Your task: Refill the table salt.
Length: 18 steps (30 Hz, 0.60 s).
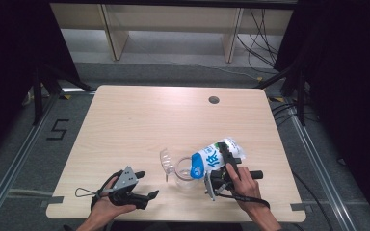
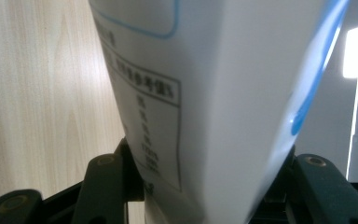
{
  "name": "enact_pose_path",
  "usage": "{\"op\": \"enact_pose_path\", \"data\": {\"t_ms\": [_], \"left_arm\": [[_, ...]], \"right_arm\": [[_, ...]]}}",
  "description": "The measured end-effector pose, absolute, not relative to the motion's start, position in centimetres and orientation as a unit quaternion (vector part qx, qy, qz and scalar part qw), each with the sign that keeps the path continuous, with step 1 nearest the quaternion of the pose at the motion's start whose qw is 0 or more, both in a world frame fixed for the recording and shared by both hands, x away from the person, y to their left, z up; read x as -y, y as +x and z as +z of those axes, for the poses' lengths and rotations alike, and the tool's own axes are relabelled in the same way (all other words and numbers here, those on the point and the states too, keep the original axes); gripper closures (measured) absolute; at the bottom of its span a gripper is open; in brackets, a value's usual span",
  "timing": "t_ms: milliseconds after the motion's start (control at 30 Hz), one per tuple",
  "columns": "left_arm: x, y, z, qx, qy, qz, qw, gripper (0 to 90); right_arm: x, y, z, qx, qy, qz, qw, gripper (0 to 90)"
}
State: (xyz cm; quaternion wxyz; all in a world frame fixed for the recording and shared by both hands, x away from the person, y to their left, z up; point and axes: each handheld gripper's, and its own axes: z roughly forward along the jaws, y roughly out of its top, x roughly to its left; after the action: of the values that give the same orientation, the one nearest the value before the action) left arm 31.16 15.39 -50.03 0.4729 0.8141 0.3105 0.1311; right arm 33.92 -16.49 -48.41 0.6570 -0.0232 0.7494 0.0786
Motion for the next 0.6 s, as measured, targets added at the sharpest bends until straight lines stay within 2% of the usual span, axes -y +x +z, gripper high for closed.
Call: {"op": "enact_pose_path", "data": {"t_ms": [467,600], "left_arm": [[-15.45,31.27,-50.01,-0.3,0.819,0.137,0.47,17.3],[-15.46,31.29,-49.98,-0.299,0.819,0.138,0.47,17.4]], "right_arm": [[16.41,33.87,-48.02,-0.74,-0.061,0.045,0.668,50.4],[16.57,34.26,-48.55,-0.734,-0.057,0.083,0.672,50.6]]}}
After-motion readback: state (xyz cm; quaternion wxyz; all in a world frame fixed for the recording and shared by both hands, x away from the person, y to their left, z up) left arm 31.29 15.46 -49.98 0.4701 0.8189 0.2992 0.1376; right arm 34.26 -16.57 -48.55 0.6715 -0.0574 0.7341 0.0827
